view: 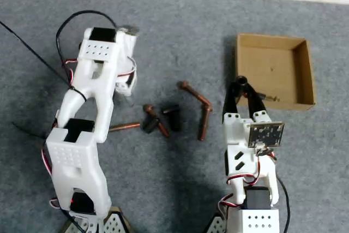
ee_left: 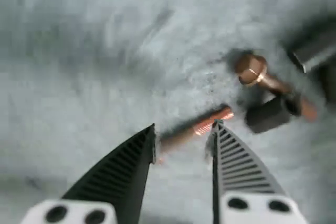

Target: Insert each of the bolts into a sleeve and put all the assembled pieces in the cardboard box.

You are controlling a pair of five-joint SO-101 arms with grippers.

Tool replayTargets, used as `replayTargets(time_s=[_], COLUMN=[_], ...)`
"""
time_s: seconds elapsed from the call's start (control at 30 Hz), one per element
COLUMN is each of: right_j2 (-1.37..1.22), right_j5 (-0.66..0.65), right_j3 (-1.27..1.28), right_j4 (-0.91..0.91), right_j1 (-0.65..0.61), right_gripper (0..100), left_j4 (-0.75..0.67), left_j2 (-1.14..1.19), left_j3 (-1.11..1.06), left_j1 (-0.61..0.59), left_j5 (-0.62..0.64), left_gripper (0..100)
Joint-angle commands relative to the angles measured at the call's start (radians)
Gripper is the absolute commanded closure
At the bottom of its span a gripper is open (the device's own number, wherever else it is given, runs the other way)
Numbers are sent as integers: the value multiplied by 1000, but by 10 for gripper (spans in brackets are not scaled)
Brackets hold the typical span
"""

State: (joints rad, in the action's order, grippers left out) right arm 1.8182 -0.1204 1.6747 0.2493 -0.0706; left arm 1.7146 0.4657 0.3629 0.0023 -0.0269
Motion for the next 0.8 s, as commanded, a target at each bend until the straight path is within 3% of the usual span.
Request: replayTargets(time_s=[0.0, 0.13, 0.23, 0.5, 0.77], right_j2=[19, 19, 19, 19, 19], right_j5=[-8, -8, -8, -8, -8], right_j3=[120, 120, 120, 120, 120], right_j4=[-1, 1, 1, 1, 1], right_j1=[-8, -8, -8, -8, -8], right_gripper=[992, 992, 992, 992, 992], left_j4=[52, 52, 52, 52, 9], left_j2=[-67, -67, -67, -107, -444], left_j3=[-4, -128, -200, -199, -294], left_j1=[35, 30, 36, 36, 28], left_j5=[589, 806, 868, 867, 839], left_gripper=[832, 832, 829, 829, 832])
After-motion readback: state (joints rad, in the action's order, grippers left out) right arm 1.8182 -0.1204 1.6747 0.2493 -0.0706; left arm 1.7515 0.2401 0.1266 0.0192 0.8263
